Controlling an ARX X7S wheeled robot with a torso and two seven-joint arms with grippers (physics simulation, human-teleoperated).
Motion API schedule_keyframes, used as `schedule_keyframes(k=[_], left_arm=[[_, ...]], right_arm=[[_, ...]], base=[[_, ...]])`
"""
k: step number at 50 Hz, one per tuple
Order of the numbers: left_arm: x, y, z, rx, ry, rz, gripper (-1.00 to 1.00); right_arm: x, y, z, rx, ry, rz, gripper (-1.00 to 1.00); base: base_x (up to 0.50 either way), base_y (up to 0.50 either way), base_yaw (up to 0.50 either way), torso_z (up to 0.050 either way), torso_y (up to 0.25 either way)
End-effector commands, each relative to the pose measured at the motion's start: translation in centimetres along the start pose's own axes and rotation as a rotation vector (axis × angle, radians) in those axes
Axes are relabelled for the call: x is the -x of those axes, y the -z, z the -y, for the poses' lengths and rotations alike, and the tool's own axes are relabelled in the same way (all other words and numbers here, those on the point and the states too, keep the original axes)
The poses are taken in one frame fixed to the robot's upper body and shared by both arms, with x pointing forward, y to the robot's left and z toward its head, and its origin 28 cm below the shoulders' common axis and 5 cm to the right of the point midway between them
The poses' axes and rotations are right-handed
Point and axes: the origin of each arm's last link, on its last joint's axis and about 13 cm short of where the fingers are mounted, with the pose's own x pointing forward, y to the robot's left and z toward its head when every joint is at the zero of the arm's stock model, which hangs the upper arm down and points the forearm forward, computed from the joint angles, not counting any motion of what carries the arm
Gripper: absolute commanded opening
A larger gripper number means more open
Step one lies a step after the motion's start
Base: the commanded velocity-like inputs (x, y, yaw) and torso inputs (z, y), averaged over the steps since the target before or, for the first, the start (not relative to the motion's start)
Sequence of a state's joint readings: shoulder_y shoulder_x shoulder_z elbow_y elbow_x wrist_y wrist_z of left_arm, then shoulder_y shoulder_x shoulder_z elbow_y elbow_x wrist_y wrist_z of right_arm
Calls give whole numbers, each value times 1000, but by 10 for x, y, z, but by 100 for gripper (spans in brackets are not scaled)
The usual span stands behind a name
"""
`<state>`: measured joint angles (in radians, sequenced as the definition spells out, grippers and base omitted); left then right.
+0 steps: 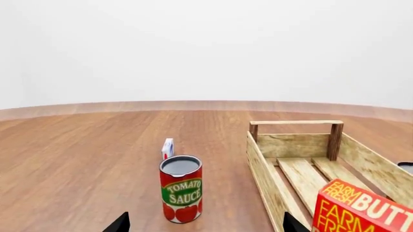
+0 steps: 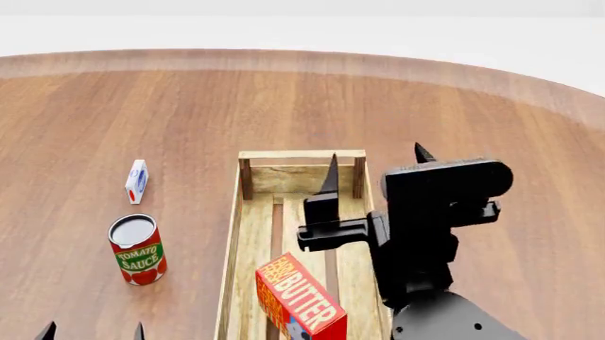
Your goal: Pick up the butter and put it in the tray.
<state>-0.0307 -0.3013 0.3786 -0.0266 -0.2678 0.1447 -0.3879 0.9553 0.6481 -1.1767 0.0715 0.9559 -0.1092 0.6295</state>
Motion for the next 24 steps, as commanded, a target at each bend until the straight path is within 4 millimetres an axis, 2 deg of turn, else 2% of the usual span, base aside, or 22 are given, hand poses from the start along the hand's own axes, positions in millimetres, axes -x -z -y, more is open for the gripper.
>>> schedule_keyframes(k=[1, 17, 24], left_arm=[[0, 0, 0, 0, 0, 3, 100], [-2, -3, 0, 3, 5, 13, 100], [-2, -4, 0, 2, 7, 15, 100]], right_arm=[[55, -13, 1, 22, 108, 292, 100], [100, 9, -6, 36, 115, 438, 100], [105, 25, -9, 47, 104, 387, 100]], base=[[0, 0, 0, 0, 0], [0, 0, 0, 0, 0], [0, 0, 0, 0, 0]])
